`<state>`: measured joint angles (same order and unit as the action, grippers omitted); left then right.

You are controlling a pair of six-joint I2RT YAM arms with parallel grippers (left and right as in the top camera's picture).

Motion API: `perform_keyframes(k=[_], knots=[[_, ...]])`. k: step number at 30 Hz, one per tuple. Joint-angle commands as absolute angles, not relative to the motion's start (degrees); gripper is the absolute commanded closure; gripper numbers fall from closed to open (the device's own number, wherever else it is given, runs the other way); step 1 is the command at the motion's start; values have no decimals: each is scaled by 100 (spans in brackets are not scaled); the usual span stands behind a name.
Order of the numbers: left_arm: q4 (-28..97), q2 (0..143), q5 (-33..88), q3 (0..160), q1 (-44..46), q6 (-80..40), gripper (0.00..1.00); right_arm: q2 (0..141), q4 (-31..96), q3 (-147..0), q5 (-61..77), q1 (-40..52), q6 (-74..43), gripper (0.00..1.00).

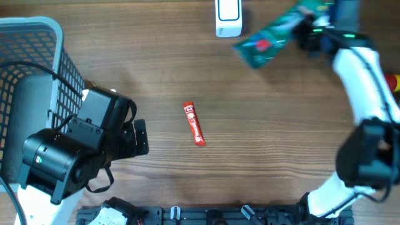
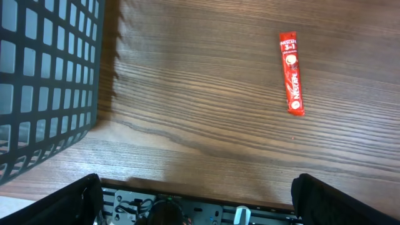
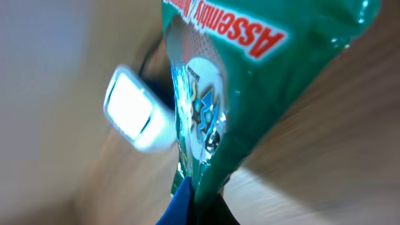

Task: Scan the item barcode
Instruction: 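Carry the glove pack right and drop it at the table edge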

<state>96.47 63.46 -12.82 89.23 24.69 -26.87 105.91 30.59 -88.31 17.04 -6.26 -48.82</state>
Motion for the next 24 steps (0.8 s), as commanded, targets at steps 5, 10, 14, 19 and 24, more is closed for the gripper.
perform_keyframes(k=[5,10,14,19,24], knots=[[9649,6333,-1354,8965,2451,-2744,0,10930,3155,-8925,237,-2401,-4580,95],[9649,6333,-1354,8965,2451,-2744,0,11430,2731,-8925,235,-3057,-4029,93],[9649,6333,-1354,8965,2451,-2744,0,11509,2661,-8930,180,-3210,-3822,78],[9649,6333,-1354,8965,2451,-2744,0,11360,2952,-9218,128,-3234,-3745,31],[9649,6333,-1354,8965,2451,-2744,0,10814,3673,-9671,904,-3173,-3667,8]])
